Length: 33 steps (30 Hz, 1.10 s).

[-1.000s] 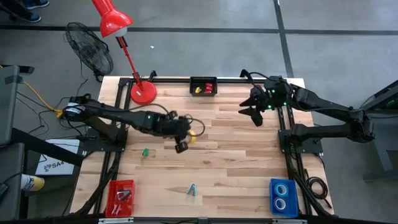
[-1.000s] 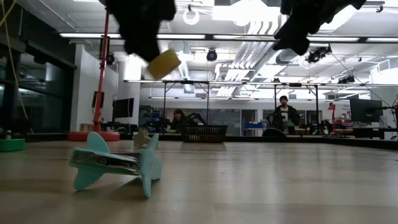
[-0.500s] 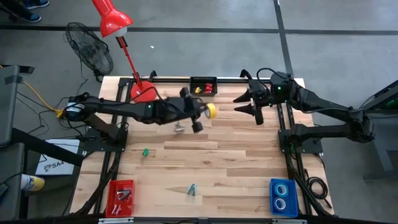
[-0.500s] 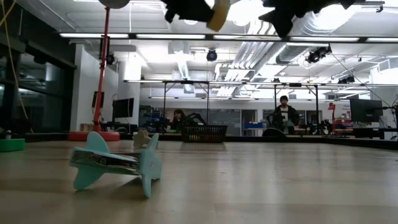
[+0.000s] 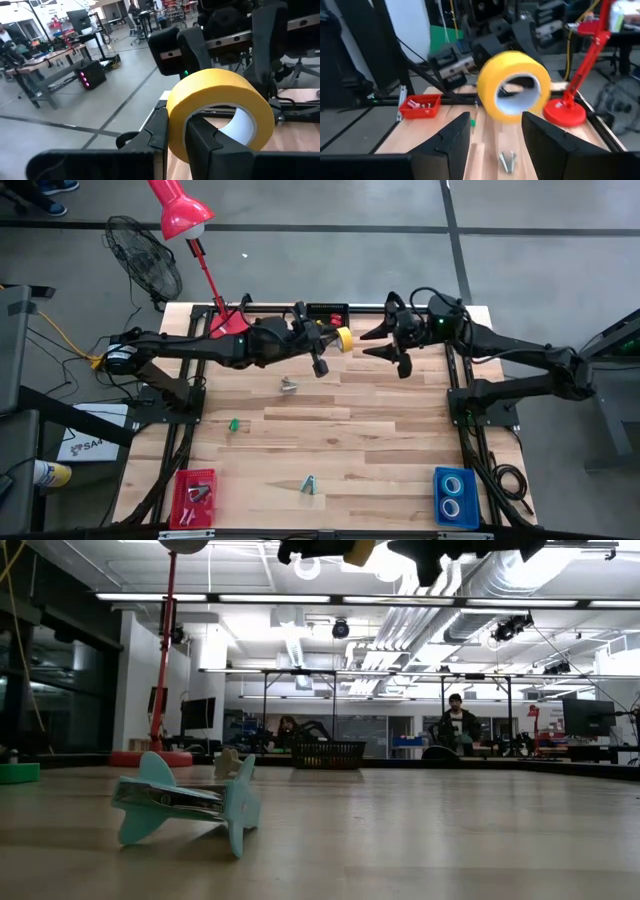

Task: Pick and place Stapler, Stapler remover, tape
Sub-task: Put the yellow tape into the blue basket

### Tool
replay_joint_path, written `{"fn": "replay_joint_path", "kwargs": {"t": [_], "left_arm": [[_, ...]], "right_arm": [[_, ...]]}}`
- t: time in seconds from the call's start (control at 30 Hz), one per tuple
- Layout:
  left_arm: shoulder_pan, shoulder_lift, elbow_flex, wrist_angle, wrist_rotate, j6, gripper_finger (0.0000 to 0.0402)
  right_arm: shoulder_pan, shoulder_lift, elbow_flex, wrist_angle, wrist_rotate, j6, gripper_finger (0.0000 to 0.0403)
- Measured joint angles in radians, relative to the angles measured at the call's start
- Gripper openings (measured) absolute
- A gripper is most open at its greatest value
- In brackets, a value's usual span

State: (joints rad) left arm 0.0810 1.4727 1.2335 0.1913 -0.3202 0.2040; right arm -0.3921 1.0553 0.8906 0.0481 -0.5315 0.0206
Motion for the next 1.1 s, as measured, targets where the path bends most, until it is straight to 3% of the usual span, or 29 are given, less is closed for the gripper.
{"fn": "replay_joint_path", "kwargs": {"t": [0.67, 1.1], "left_arm": [[-0.003, 0.0, 0.0, -0.011, 0.006, 0.005, 0.0035], [-0.003, 0.001, 0.0, -0.014, 0.023, 0.005, 0.0035]], "right_arm": [[0.106, 0.157, 0.0, 0.241, 0.031, 0.004, 0.0163], [0.106, 0.162, 0.0, 0.249, 0.029, 0.008, 0.0085]]}}
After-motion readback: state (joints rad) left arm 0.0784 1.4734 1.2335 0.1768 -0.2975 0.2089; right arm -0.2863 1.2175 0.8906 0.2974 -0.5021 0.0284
